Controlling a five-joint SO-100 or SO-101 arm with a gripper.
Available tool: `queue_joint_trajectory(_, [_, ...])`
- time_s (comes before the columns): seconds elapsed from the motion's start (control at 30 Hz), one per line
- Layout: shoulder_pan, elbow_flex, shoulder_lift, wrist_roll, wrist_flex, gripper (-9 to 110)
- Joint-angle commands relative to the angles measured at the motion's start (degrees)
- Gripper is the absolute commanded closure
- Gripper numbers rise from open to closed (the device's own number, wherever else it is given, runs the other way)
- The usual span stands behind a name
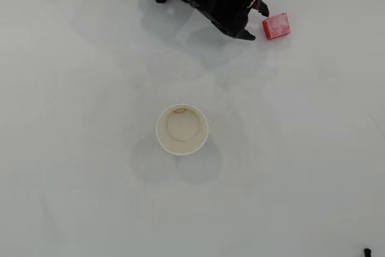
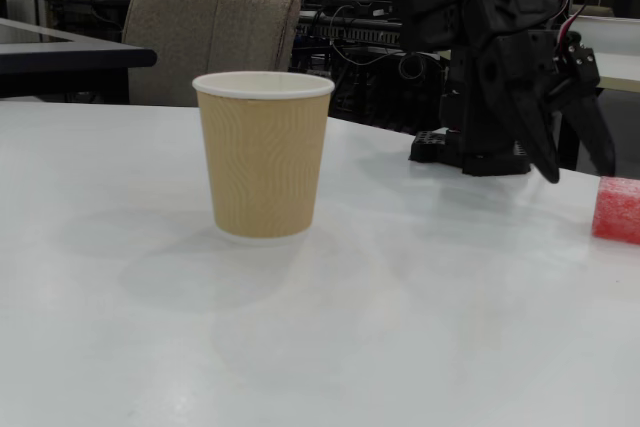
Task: Grasp a red cube and put it in the cup.
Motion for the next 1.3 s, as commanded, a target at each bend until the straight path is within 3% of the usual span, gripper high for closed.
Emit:
queue_joint_trajectory(0.0, [1.41,-0.09,-0.62,0.18,-0.35,81])
queue_joint_trajectory(0.37, [3.96,-0.97,-1.41,-0.26,-0.70,80])
queue_joint_trajectory(0.87, [-0.62,-0.44,-1.23,0.53,4.22,80])
queue_joint_trajectory(1.27, [-0.70,-4.39,-10.46,0.88,1.14,80])
